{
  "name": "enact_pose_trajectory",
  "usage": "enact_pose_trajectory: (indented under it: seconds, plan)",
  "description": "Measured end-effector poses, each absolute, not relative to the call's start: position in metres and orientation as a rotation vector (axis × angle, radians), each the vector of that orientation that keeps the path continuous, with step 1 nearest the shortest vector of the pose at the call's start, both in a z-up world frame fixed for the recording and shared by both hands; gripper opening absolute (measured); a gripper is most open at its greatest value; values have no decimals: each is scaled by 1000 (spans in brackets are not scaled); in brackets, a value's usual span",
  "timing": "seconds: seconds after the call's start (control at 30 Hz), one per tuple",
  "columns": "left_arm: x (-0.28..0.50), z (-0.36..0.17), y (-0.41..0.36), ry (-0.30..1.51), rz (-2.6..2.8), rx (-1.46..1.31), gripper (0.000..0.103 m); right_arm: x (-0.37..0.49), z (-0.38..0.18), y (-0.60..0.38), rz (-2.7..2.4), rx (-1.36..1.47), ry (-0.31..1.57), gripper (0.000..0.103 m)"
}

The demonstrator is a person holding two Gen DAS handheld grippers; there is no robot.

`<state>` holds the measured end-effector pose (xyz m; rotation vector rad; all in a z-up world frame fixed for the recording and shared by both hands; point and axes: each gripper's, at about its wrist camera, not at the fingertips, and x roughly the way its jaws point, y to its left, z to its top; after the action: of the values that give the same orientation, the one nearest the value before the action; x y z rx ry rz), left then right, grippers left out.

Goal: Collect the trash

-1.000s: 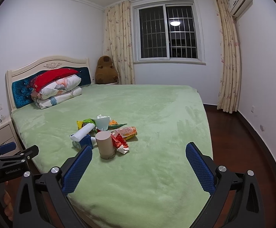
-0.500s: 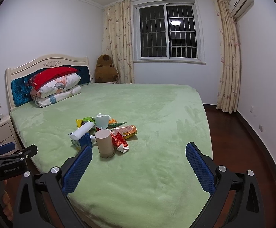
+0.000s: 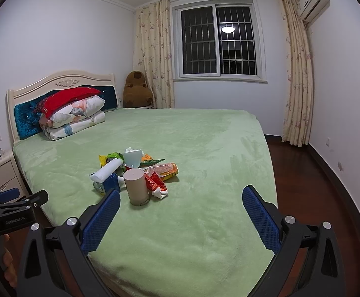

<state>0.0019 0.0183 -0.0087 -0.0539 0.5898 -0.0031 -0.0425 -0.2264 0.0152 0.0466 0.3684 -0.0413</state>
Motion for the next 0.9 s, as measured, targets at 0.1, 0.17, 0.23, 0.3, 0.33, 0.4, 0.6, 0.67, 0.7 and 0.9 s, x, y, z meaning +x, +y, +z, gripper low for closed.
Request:
enact_pose_trajectory:
  seconds: [0.1, 0.17, 0.23, 0.3, 0.33, 0.4, 0.6, 0.67, 0.7, 0.9]
  plan:
    - [3, -10, 17, 591, -1, -54, 97, -42, 15, -226, -41, 47, 370, 97]
    - [3, -11, 17, 594, -1, -55, 97, -43, 14, -226, -40, 47, 370, 97]
    - [3, -12, 18, 598, -1, -58, 97, -43, 14, -227, -41, 47, 370, 97]
    - [3, -12, 18, 600, -1, -58, 97, -43, 14, -227, -41, 51, 372, 97]
    - [3, -12, 19, 600, -1, -58, 97, -43, 14, -227, -42, 51, 372, 97]
    - [3, -11, 19, 600, -1, -59, 97, -44, 13, -227, -42, 52, 374, 97]
    - [4, -14, 17, 602, 1, -58, 97, -45, 13, -226, -42, 51, 376, 97]
    - [4, -15, 17, 604, 1, -60, 97, -44, 13, -226, -40, 52, 377, 97]
    - [4, -15, 17, 605, 2, -60, 97, -44, 13, -226, -41, 52, 377, 97]
    - [4, -16, 17, 605, 1, -60, 97, -44, 12, -226, -40, 52, 379, 97]
